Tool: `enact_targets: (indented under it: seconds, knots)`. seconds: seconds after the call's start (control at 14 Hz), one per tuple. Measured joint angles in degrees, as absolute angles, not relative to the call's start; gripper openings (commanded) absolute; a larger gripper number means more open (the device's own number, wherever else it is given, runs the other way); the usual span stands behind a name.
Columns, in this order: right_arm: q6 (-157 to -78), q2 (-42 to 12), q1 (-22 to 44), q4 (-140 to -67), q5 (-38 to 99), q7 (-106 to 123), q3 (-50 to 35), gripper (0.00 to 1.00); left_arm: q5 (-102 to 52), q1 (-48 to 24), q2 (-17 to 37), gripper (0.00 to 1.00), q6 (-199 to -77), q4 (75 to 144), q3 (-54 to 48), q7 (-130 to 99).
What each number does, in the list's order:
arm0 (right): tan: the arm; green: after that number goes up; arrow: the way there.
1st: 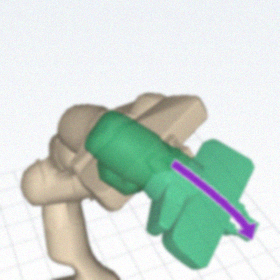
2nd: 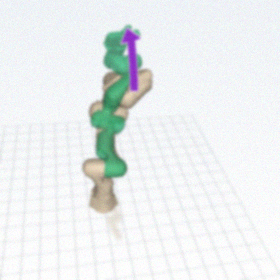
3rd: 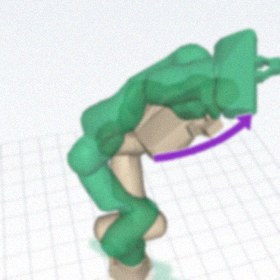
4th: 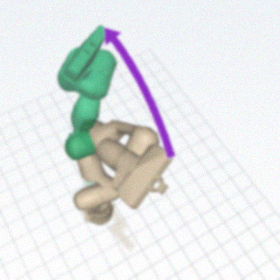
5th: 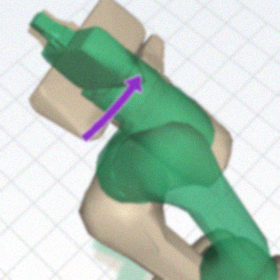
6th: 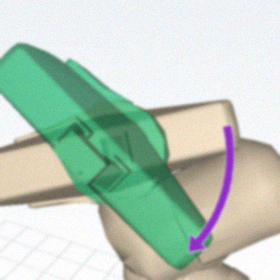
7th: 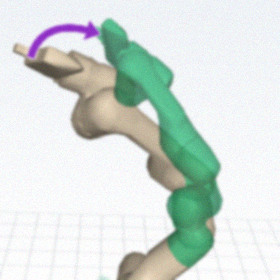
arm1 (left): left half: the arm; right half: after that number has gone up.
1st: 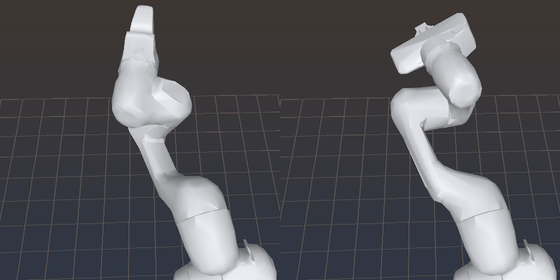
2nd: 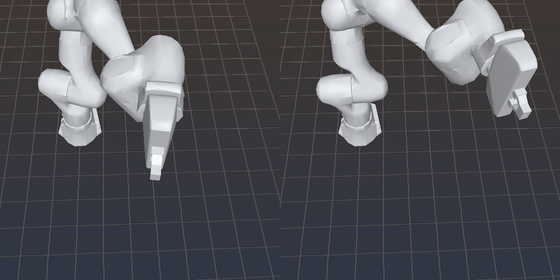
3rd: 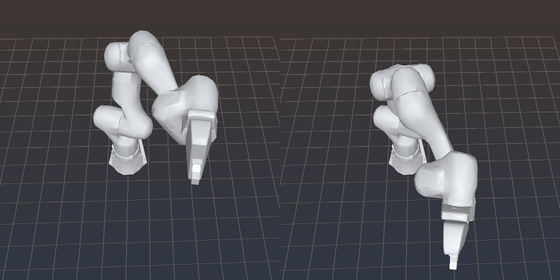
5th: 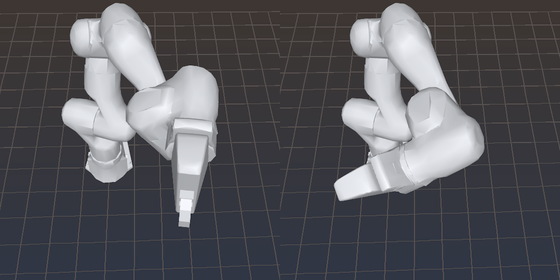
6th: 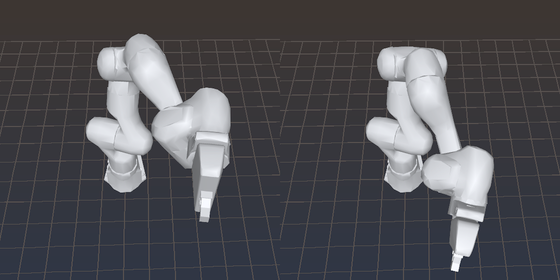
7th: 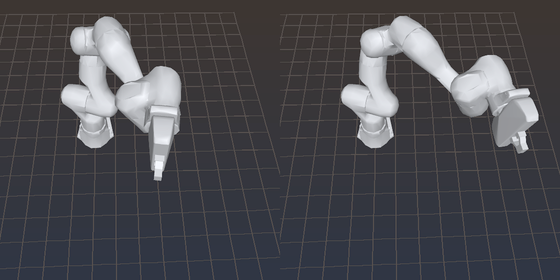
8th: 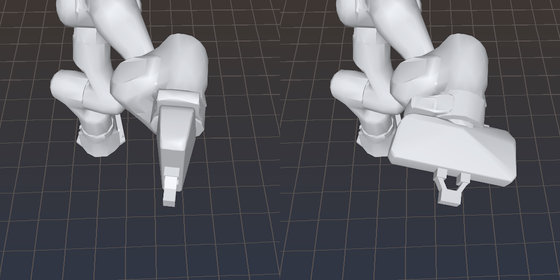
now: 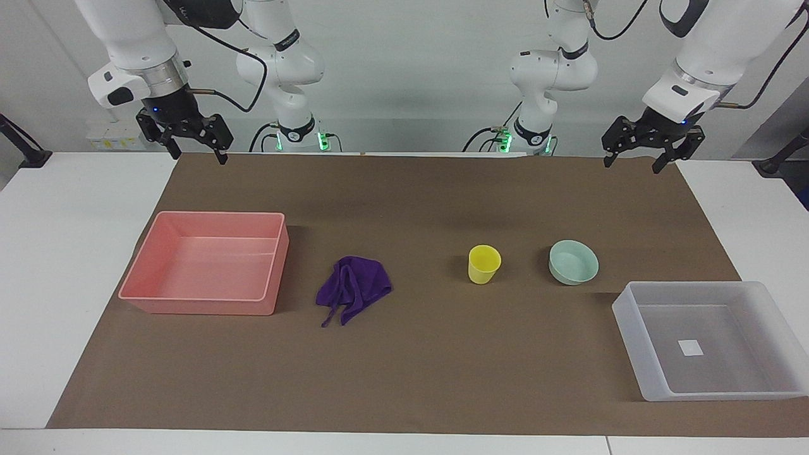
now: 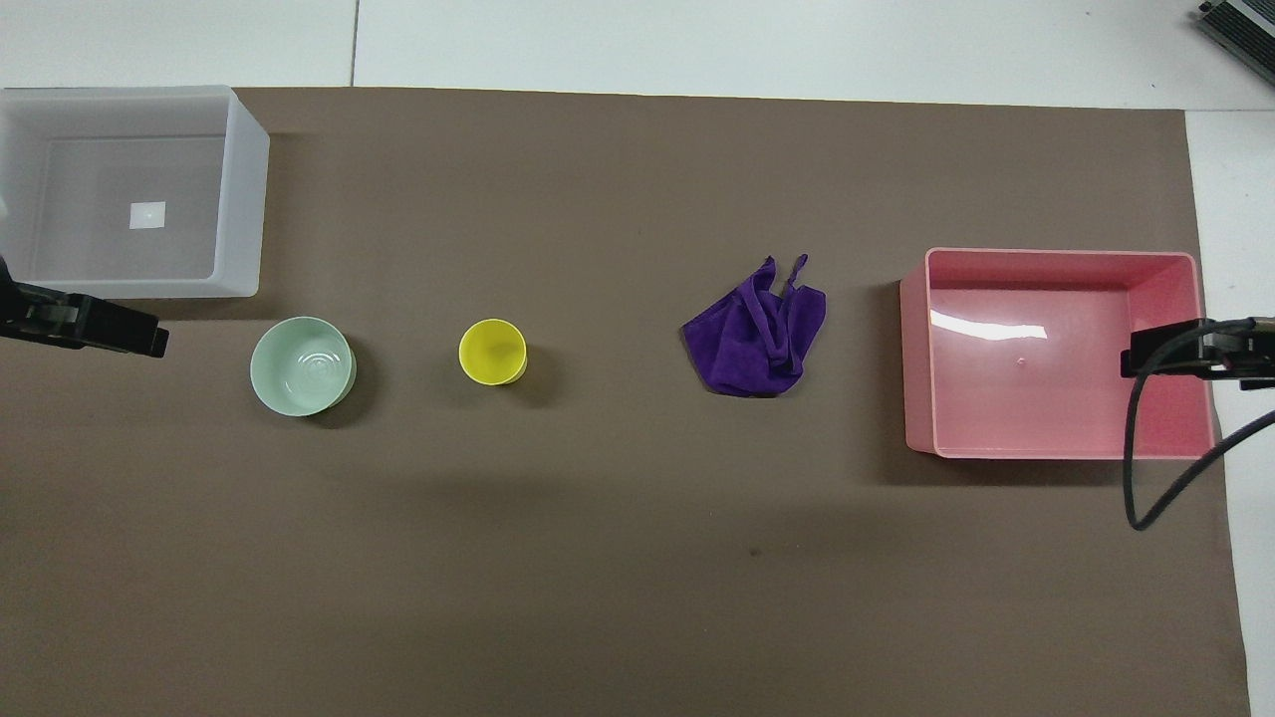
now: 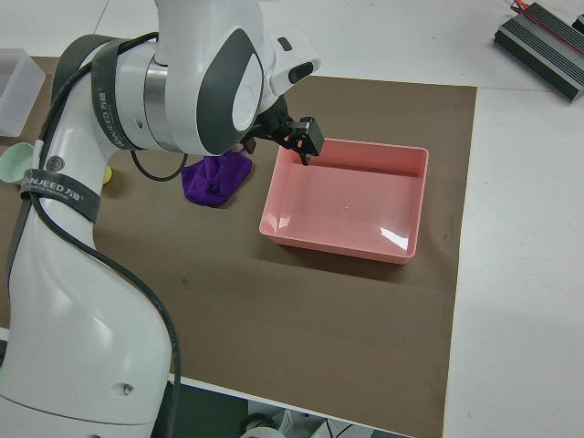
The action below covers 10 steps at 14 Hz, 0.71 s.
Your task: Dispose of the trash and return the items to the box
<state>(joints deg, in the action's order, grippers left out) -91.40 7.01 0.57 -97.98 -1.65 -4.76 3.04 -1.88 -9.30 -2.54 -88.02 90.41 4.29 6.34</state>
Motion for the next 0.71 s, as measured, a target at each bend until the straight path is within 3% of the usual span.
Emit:
enact_targets:
  seconds: [0.71]
  knots:
    - [-93.4,7.1,1.2,-99.1,-1.7,-4.8,3.1,1.00,-1.9,-9.5,-1.5,1.00,-91.2,91.2,4.0,6.3]
